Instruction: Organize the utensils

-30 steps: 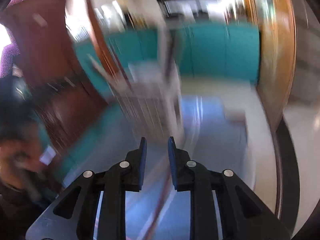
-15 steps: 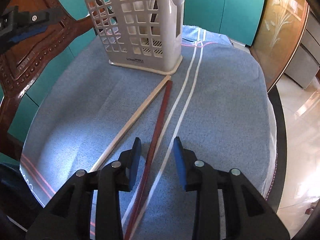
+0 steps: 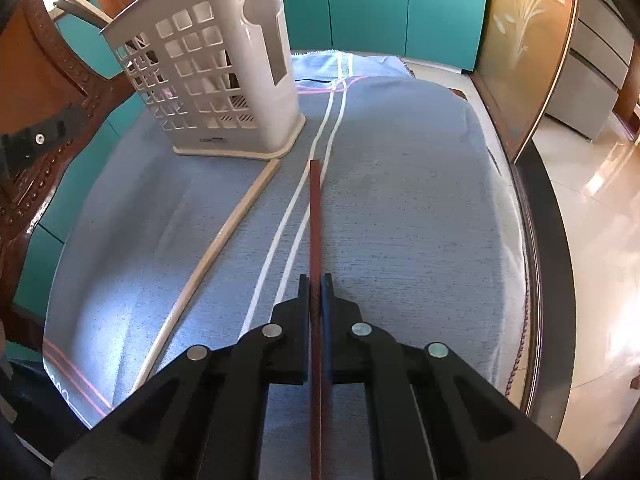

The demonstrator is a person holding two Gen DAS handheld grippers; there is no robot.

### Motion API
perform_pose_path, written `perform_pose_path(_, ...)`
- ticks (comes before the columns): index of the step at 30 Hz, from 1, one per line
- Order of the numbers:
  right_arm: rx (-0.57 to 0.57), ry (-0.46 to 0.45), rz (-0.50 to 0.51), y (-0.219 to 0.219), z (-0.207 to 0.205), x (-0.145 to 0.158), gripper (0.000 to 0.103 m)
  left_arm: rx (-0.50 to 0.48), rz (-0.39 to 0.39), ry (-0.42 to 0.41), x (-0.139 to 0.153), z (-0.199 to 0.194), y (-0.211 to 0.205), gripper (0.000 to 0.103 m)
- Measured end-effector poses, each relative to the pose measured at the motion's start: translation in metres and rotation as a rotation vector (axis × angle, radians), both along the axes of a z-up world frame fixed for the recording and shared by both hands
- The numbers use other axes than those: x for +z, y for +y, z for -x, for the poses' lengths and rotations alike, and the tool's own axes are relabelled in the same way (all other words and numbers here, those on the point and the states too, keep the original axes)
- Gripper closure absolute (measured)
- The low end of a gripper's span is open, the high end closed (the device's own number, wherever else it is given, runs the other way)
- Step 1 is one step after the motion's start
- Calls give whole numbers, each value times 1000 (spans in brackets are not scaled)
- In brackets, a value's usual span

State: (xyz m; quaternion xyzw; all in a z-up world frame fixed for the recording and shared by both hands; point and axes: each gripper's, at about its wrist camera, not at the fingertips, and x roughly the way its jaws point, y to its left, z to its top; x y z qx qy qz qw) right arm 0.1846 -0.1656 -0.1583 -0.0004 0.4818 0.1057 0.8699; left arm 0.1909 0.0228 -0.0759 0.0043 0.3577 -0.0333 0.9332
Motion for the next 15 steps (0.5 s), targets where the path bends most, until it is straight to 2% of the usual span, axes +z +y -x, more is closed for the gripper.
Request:
perform_pose_path(5, 8, -32, 14, -1, 2, 4, 96, -17, -21, 11, -5, 2, -10, 52)
perform_pose_path(7, -4, -48, 11, -5, 3, 8, 91, -30, -36, 16, -9, 2, -17, 51)
perform_pose_path(15, -27, -74, 3, -18, 5, 15, 88, -71, -55, 55, -25, -2, -41, 49)
